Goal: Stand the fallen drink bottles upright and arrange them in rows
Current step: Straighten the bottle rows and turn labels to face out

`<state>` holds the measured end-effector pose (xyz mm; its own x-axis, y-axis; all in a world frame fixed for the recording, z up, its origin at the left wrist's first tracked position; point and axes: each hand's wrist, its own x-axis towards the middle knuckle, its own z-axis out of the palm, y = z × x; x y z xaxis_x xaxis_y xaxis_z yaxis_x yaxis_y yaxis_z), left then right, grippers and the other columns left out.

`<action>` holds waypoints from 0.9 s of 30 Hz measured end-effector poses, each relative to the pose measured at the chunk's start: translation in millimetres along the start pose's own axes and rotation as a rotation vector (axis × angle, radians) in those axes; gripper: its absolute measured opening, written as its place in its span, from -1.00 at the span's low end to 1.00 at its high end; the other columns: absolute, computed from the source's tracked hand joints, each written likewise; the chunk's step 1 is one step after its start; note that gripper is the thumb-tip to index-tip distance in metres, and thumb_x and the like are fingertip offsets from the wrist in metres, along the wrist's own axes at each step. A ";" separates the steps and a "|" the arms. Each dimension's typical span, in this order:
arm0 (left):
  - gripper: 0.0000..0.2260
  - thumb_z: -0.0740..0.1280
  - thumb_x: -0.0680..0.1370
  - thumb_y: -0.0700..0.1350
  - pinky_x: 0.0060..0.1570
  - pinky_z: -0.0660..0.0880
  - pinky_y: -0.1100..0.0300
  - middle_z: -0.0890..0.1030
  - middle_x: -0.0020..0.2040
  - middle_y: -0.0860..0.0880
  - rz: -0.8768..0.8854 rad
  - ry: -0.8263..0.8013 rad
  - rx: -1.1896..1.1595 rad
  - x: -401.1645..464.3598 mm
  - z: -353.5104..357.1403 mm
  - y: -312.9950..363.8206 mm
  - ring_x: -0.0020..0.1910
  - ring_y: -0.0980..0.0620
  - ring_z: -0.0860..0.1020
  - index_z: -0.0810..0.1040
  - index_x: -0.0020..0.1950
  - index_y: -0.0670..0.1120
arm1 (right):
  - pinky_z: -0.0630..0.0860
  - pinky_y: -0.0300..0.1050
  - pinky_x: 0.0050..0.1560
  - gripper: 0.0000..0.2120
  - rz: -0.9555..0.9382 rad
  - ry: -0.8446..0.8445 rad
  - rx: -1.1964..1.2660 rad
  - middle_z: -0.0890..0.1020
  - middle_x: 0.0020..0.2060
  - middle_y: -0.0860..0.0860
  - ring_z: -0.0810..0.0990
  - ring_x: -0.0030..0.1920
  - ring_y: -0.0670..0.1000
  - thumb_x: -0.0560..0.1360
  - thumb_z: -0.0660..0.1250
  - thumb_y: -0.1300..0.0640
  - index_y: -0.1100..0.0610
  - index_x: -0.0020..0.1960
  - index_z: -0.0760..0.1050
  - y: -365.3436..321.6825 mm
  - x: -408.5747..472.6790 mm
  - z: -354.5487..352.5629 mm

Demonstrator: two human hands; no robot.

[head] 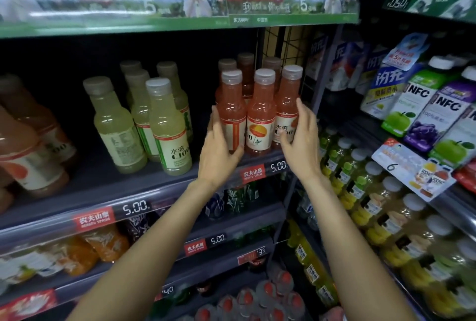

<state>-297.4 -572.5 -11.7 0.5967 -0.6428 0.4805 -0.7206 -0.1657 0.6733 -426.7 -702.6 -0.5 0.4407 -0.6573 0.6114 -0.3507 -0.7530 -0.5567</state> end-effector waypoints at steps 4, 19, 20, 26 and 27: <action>-0.24 0.38 0.53 -0.06 0.35 0.17 0.28 0.31 0.47 -0.06 0.164 -0.025 0.138 -31.8 -49.2 1.1 0.43 0.02 0.26 -0.05 0.57 -0.01 | 0.35 -0.01 0.31 -0.61 -0.243 0.145 -0.087 0.48 0.26 0.13 0.41 0.27 0.12 0.54 0.24 0.22 0.21 0.36 0.36 -30.8 -32.0 4.7; -0.76 0.32 0.54 -0.09 0.02 0.53 0.00 0.64 0.04 0.04 -0.084 0.576 0.234 -154.9 -331.2 -165.1 -0.01 0.06 0.60 0.55 0.20 -0.05 | 0.48 -0.18 0.02 -0.77 -0.518 -0.318 0.308 0.59 0.05 -0.01 0.56 0.06 0.02 0.51 0.27 0.18 0.11 0.16 0.53 -276.0 -132.7 162.0; -0.73 0.33 0.54 -0.10 0.06 0.53 -0.01 0.63 0.07 0.02 -0.124 0.625 0.181 -154.4 -347.3 -176.5 0.02 0.07 0.59 0.52 0.24 -0.06 | 0.42 -0.22 0.11 -0.73 -0.501 -0.306 0.335 0.55 0.12 0.02 0.52 0.14 0.03 0.51 0.28 0.16 0.12 0.20 0.50 -290.9 -136.5 175.0; -0.43 0.35 0.49 0.12 0.25 0.45 -0.03 0.48 0.32 0.03 -0.191 0.364 0.082 -127.8 -371.1 -222.3 0.30 0.07 0.45 0.27 0.44 0.00 | 0.33 -0.12 0.27 -0.25 -0.180 -0.230 0.409 0.23 0.40 0.18 0.30 0.37 0.16 0.40 0.47 0.14 0.10 0.47 0.17 -355.3 -129.6 234.7; -0.39 0.34 0.48 0.16 0.26 0.44 -0.03 0.47 0.35 0.00 -0.205 0.332 0.098 -124.4 -365.7 -225.2 0.33 0.07 0.44 0.25 0.46 -0.02 | 0.37 -0.08 0.28 -0.21 -0.158 -0.212 0.428 0.20 0.42 0.17 0.31 0.38 0.16 0.38 0.48 0.18 0.07 0.48 0.14 -357.1 -125.0 240.5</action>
<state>-80.3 -181.7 -17.6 0.8014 -0.3147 0.5086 -0.5958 -0.3462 0.7247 -157.8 -344.1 -13.4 0.6352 -0.4821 0.6034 0.0846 -0.7331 -0.6748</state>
